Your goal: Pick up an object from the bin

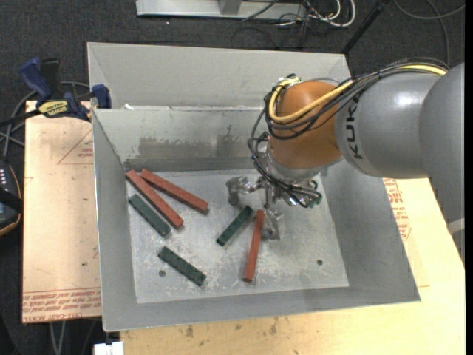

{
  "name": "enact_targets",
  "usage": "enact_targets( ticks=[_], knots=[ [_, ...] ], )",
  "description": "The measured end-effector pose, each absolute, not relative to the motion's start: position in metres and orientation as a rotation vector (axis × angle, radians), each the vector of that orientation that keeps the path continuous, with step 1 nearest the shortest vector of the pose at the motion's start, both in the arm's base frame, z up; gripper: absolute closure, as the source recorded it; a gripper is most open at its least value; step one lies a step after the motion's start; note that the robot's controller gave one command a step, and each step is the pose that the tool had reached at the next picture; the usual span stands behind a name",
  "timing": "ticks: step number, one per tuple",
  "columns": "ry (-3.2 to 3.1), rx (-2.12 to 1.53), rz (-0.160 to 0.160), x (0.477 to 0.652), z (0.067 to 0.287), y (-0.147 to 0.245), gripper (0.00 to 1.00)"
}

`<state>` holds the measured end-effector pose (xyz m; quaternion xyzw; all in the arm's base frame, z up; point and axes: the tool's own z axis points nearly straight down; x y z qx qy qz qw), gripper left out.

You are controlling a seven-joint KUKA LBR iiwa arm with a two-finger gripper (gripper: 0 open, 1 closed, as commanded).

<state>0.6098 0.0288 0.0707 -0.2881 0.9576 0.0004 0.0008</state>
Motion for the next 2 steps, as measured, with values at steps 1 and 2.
enact_targets(
  ticks=[1, 2],
  knots=[
    [3.000, -0.903, 0.002, 0.612, 0.075, 0.030, 1.00],
    [2.813, -1.374, -0.003, 0.644, 0.208, 0.058, 1.00]
  ],
)
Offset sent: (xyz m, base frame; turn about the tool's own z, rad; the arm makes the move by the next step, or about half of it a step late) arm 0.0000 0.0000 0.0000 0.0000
